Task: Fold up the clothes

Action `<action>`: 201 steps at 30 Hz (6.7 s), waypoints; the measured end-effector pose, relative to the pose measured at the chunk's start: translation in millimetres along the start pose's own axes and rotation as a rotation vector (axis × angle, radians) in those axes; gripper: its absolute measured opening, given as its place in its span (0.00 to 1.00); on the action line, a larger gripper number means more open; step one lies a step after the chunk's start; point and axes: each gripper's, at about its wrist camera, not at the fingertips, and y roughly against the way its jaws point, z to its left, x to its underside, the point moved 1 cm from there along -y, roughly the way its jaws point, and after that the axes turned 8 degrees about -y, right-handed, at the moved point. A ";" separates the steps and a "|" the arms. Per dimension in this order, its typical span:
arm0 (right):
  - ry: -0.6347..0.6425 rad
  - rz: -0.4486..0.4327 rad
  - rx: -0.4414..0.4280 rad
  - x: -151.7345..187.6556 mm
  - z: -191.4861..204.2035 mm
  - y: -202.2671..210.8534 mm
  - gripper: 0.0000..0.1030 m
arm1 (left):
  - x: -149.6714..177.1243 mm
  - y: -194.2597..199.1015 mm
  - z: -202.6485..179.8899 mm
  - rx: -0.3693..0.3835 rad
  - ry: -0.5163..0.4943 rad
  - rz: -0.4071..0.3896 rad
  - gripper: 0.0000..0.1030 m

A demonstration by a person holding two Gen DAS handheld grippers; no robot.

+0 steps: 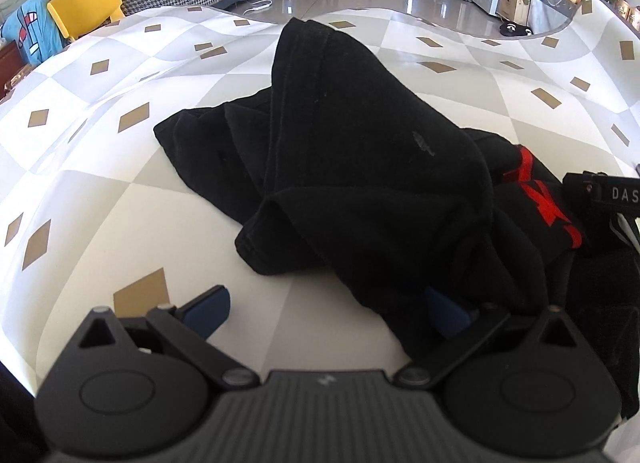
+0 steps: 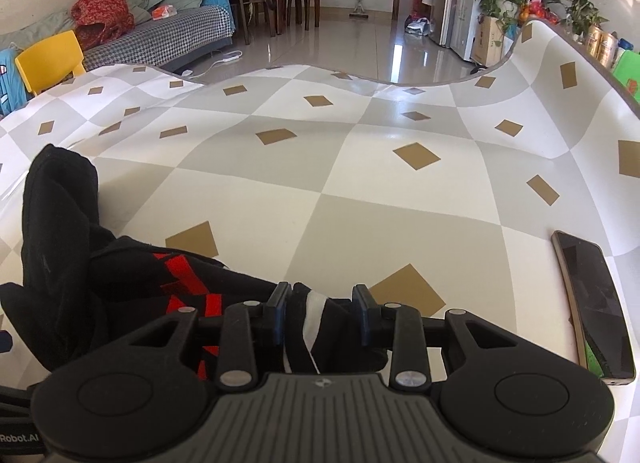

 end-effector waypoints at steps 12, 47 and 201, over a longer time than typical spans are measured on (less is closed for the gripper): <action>0.014 -0.059 -0.352 -7.0 32.3 35.0 0.36 | -8.9 33.0 40.5 -0.088 0.163 -0.123 1.00; 0.246 -0.143 -0.424 16.6 103.2 10.4 0.43 | -6.8 24.1 74.2 -0.178 0.313 -0.074 1.00; -0.316 -0.017 0.166 21.7 -41.1 49.3 0.34 | -20.6 43.4 17.7 -0.170 0.029 -0.242 0.80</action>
